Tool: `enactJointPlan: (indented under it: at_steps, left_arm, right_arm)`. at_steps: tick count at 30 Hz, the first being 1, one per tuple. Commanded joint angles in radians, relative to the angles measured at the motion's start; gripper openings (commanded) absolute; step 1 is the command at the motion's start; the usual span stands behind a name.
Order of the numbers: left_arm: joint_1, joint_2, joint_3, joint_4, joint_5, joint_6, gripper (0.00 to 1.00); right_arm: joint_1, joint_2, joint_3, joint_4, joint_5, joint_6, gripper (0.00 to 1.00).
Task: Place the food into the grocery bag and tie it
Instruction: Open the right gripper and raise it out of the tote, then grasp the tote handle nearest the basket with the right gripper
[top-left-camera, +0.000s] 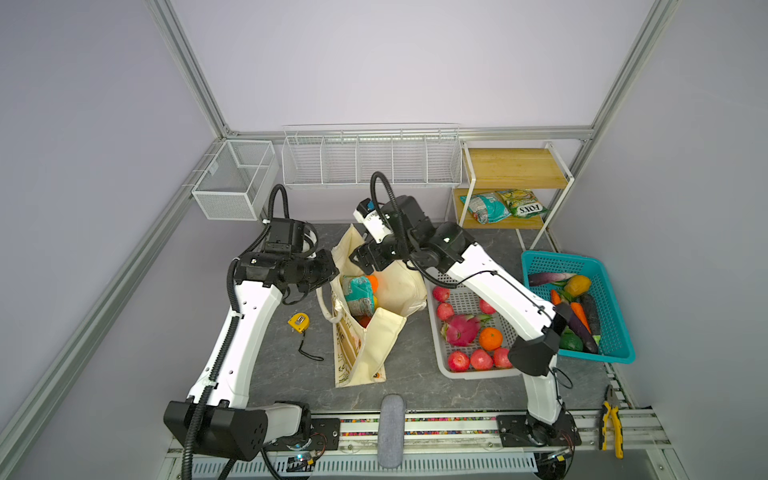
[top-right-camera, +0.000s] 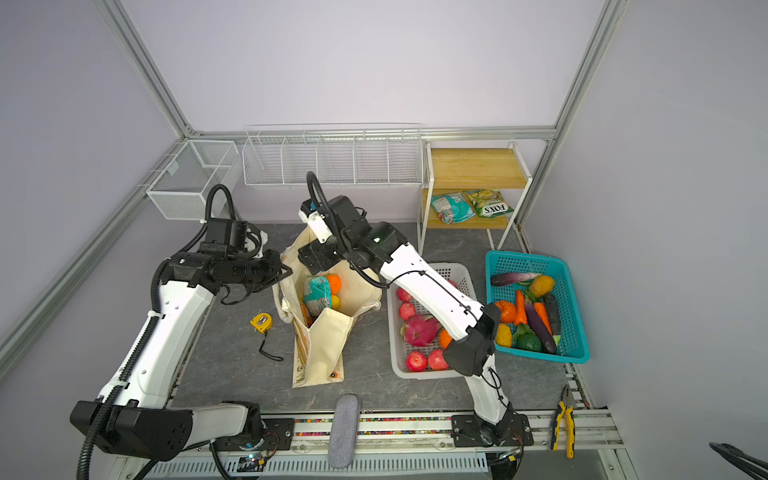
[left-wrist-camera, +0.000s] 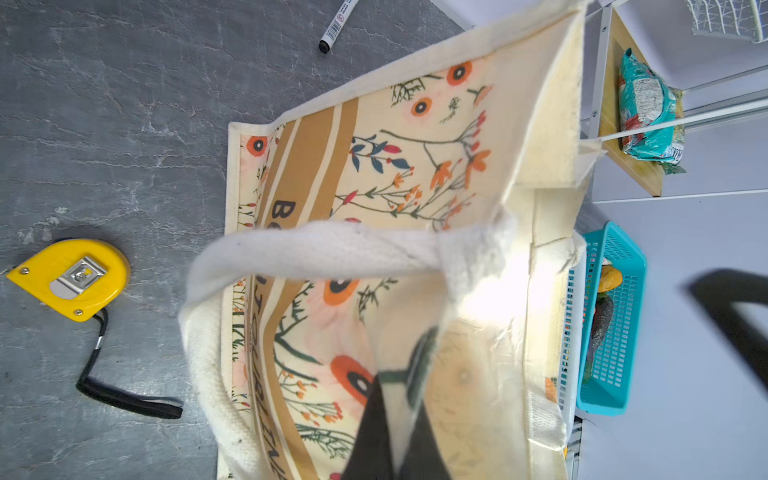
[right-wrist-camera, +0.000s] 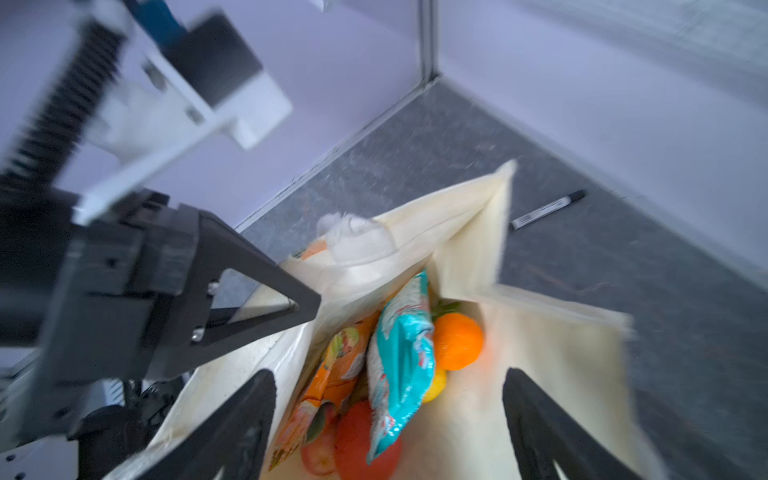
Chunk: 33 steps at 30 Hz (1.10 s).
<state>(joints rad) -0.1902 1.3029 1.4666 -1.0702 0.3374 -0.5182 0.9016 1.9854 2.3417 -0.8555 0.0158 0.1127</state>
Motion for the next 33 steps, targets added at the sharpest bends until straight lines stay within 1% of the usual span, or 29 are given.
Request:
enactJointPlan:
  at_steps: [1,4,7,8,10,15,19,21,22,23,24,25,26,27,30,33]
  left_arm:
    - [-0.005,-0.037,0.0,0.03,0.007,0.0,0.0]
    - [-0.005,-0.052,-0.015,0.023,0.002,-0.005,0.0]
    - [-0.005,-0.064,-0.026,0.018,-0.001,-0.011,0.0]
    - [-0.005,-0.066,-0.031,0.018,-0.001,-0.013,0.0]
    - [-0.005,-0.071,-0.039,0.018,0.0,-0.017,0.0]
    - [-0.005,-0.08,-0.045,0.012,-0.002,-0.019,0.0]
    - [-0.005,-0.09,-0.051,0.008,-0.007,-0.019,0.0]
    - [-0.005,-0.095,-0.057,0.007,-0.009,-0.019,0.0]
    - [-0.005,-0.099,-0.06,0.007,-0.009,-0.02,0.0]
    - [-0.005,-0.1,-0.06,0.006,-0.011,-0.02,0.0]
    - [-0.005,-0.102,-0.062,0.007,-0.01,-0.02,0.0]
    - [-0.005,-0.104,-0.06,0.006,-0.01,-0.02,0.0]
    - [-0.005,-0.103,-0.057,0.007,-0.012,-0.02,0.0]
    - [-0.005,-0.104,-0.052,0.007,-0.014,-0.019,0.0]
    - [-0.005,-0.095,-0.018,-0.003,-0.022,-0.013,0.0]
    - [-0.005,-0.079,0.043,-0.022,-0.033,-0.001,0.0]
  right_arm:
    - [-0.052,-0.115,-0.022,-0.039,0.152,-0.078,0.88]
    - [-0.104,-0.184,-0.139,-0.042,0.143,-0.046,0.88]
    - [-0.145,-0.245,-0.307,-0.038,0.084,0.026,0.88]
    - [-0.152,-0.259,-0.364,-0.035,0.07,0.048,0.89]
    - [-0.162,-0.276,-0.474,-0.029,0.006,0.098,0.92]
    - [-0.165,-0.254,-0.598,-0.037,-0.117,0.187,1.0]
    - [-0.164,-0.233,-0.644,-0.029,-0.126,0.219,0.92]
    - [-0.167,-0.222,-0.651,-0.017,-0.143,0.22,0.83]
    - [-0.168,-0.216,-0.646,-0.009,-0.157,0.221,0.74]
    - [-0.168,-0.21,-0.635,-0.005,-0.171,0.223,0.62]
    - [-0.167,-0.205,-0.622,-0.002,-0.182,0.223,0.48]
    - [-0.167,-0.2,-0.6,-0.007,-0.186,0.224,0.29]
    - [-0.165,-0.194,-0.57,-0.021,-0.185,0.223,0.14]
    - [-0.162,-0.189,-0.538,-0.041,-0.18,0.221,0.07]
    - [-0.146,-0.159,-0.371,-0.19,-0.103,0.225,0.07]
    - [-0.116,-0.113,-0.164,-0.35,0.015,0.209,0.07]
